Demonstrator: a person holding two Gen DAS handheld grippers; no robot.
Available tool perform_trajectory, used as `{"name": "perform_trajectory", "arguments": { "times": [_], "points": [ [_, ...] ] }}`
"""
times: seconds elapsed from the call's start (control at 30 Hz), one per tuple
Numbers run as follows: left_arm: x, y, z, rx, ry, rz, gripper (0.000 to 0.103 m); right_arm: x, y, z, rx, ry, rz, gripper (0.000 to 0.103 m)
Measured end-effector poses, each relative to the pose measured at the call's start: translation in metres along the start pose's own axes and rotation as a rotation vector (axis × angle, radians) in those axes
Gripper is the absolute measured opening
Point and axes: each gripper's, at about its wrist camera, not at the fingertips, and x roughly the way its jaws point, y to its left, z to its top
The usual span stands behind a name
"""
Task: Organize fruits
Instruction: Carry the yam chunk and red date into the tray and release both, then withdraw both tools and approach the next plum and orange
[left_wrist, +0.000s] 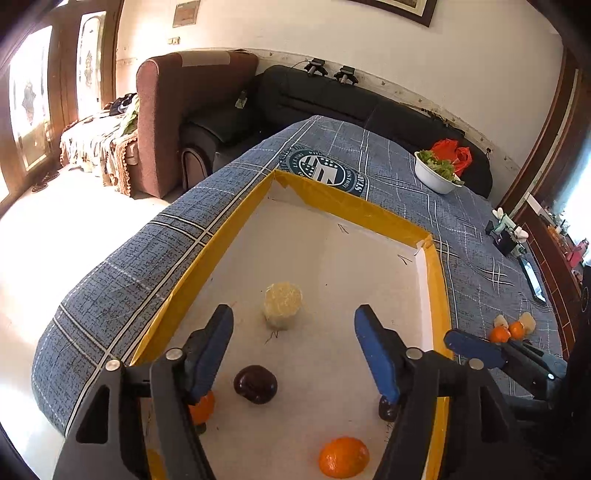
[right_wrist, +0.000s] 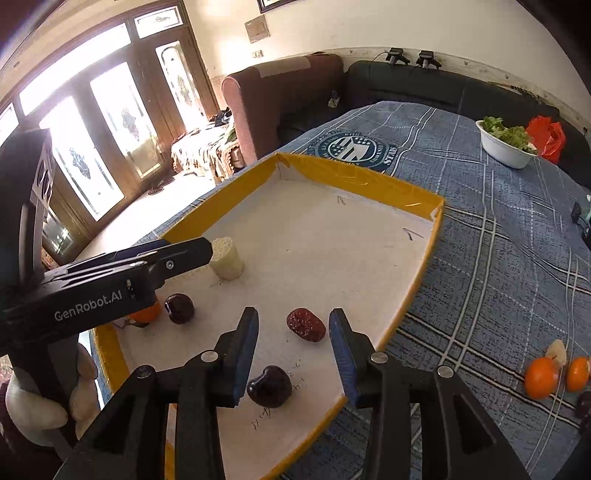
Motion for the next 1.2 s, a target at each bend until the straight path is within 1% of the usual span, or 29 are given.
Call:
{"name": "perform_trajectory", "arguments": {
  "times": [0.03, 0.07, 0.1, 0.13, 0.23, 0.3, 0.4, 0.53, 0.7, 0.9, 1.1, 1.2],
  "points": [
    [-0.008, -0.004, -0.003, 0.002, -0.015, 0.009, 0.08, -0.008, -0.003, -0.002, 0.01, -0.013, -0.004, 0.051],
    [-0.014, -0.008, -0.006, 0.003, -0.027, 0.014, 0.086, -0.015, -0.005, -0.003, 0.018, -0.025, -0.009, 0.052],
    [-0.022, -0.013, -0.01, 0.008, -0.042, 0.012, 0.091, -0.023, -0.008, -0.006, 0.029, -0.038, -0.016, 0.052],
    [-0.027, -0.018, -0.013, 0.013, -0.052, 0.009, 0.092, -0.03, -0.011, -0.009, 0.037, -0.046, -0.022, 0.052],
    [-0.041, -0.038, -0.026, 0.046, -0.059, 0.015, 0.092, -0.05, -0.021, -0.021, 0.076, -0.069, -0.042, 0.052],
    [-0.049, -0.052, -0.035, 0.072, -0.061, 0.05, 0.092, -0.063, -0.029, -0.031, 0.107, -0.08, -0.052, 0.052],
    [-0.064, -0.071, -0.047, 0.127, -0.095, 0.107, 0.092, -0.084, -0.045, -0.043, 0.152, -0.102, -0.069, 0.052],
    [-0.085, -0.094, -0.057, 0.191, -0.144, 0.144, 0.092, -0.119, -0.062, -0.058, 0.196, -0.151, -0.103, 0.052],
    [-0.113, -0.12, -0.065, 0.251, -0.204, 0.147, 0.092, -0.17, -0.085, -0.071, 0.234, -0.231, -0.172, 0.055],
    [-0.132, -0.141, -0.072, 0.292, -0.239, 0.129, 0.092, -0.23, -0.114, -0.08, 0.281, -0.335, -0.252, 0.057],
    [-0.137, -0.16, -0.076, 0.332, -0.253, 0.121, 0.092, -0.275, -0.14, -0.084, 0.332, -0.418, -0.313, 0.06],
    [-0.131, -0.166, -0.077, 0.35, -0.243, 0.121, 0.092, -0.283, -0.148, -0.086, 0.346, -0.431, -0.33, 0.062]
  ]
}}
